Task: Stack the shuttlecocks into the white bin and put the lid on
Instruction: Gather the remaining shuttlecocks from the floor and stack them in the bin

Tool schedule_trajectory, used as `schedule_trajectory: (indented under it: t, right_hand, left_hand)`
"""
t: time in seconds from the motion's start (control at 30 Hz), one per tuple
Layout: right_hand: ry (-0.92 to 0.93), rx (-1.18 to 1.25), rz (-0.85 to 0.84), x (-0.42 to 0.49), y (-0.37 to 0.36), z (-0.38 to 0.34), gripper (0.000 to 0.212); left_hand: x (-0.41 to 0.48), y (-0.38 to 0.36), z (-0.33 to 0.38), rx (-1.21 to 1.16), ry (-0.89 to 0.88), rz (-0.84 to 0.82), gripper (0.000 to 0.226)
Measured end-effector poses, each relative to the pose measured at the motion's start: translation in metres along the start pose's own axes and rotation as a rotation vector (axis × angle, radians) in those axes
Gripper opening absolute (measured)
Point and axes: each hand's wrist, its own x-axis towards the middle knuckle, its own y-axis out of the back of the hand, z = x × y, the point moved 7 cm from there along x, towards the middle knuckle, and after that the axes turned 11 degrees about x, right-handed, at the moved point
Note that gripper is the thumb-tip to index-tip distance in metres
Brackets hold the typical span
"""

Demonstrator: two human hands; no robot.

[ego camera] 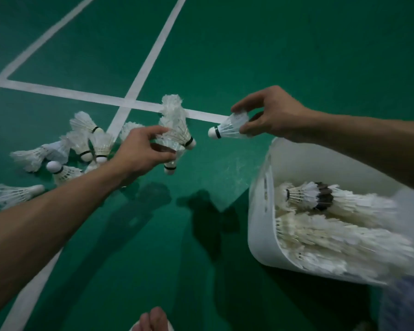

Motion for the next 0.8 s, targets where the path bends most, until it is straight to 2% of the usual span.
schedule_trajectory:
  t: [0.1,0.2,0.27,0.4,0.5,0.67,0.8]
  right_hand:
    - [-0.017,0.065,0.113,-0.042,0.044,0.002,0.049]
    - [-0.027,0.212,0.210,-0.090,0.080,0.001,0.050]
    - [-0.035,0.224,0.231,-0.123,0.094,0.005,0.051]
    - [-0.175,0.121,0.152,-0.170,0.086,0.042,0.051]
    - [-0.292,0.144,0.071,-0.181,0.062,0.080,0.047]
    - [-0.398,0.206,-0.123,-0.193,0.009,0.115,0.040]
    - [-0.444,0.219,-0.195,-0.190,-0.014,0.134,0.039]
  left_hand:
    - [-0.006,-0.014,0.034,-0.111,-0.052,0.003,0.065]
    - [-0.018,-0.018,0.075,-0.250,-0.127,0.021,0.052]
    - [-0.029,-0.021,0.102,-0.329,-0.169,0.018,0.048]
    - [-0.045,-0.037,0.150,-0.480,-0.231,-0.054,0.045]
    - [-0.051,-0.054,0.177,-0.631,-0.220,-0.121,0.043]
    - [-0.056,-0.088,0.187,-0.668,-0.185,-0.216,0.044]
    - [-0.052,-0.102,0.179,-0.664,-0.128,-0.246,0.041]
